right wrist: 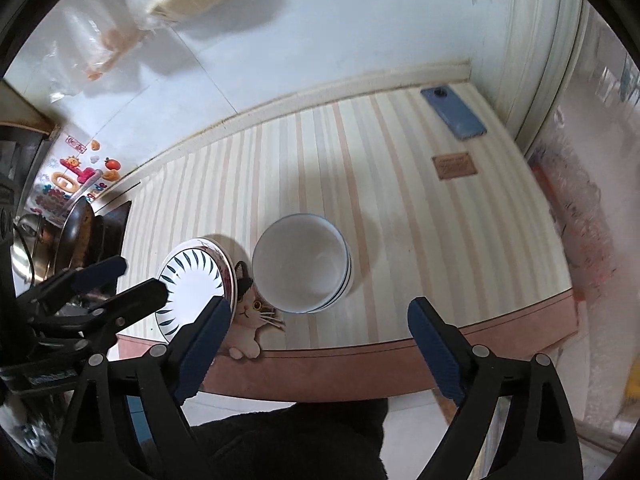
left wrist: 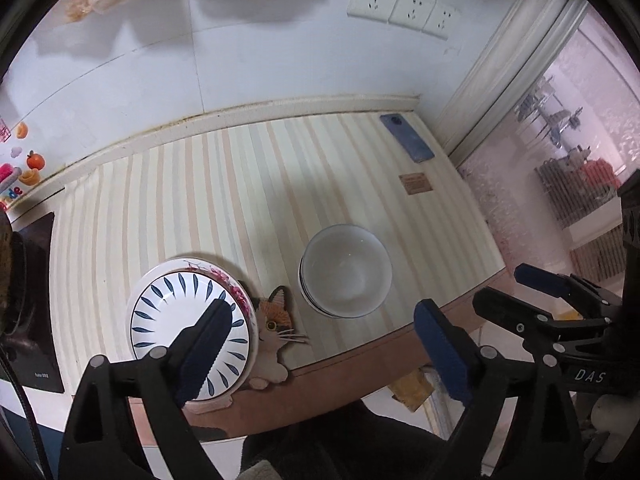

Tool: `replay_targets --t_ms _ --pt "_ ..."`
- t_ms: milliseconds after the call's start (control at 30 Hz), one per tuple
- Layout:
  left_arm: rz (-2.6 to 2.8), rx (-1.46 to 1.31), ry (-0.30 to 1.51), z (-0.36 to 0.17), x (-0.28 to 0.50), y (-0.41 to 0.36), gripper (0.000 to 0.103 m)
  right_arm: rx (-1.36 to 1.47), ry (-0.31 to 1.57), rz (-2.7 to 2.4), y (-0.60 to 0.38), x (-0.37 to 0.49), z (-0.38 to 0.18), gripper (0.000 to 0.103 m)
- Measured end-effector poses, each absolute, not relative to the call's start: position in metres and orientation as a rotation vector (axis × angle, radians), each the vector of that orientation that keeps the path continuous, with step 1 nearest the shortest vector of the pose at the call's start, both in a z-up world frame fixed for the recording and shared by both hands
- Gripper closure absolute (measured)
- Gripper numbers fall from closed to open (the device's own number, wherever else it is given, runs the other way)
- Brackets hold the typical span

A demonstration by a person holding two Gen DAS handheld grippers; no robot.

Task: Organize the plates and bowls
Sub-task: 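Open the right gripper and release the bowl stack on the counter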

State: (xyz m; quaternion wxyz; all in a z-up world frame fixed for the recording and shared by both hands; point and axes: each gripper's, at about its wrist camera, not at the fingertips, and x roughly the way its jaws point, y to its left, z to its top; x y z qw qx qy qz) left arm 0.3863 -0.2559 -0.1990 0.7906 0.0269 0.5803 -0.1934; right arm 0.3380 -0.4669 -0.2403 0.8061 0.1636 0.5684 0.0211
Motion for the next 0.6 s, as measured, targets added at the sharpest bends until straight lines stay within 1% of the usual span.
replay_targets --t_ms 367,500,600 --pt "-0.432 -0.005 1.213 -0.173 0.376 -0.246 0.009 0.343 1.148 0.027 -0.472 0.315 -0.195 0.007" --pt "-0.41 0.013 1.217 -0.183 0.381 -0.248 0.009 0.37 1.156 0.032 -0.479 0.319 -0.2 0.006" --pt "-0.382 0.015 1.247 -0.205 0.391 -0.249 0.009 0.372 1.175 0.033 -0.483 0.326 -0.216 0.006"
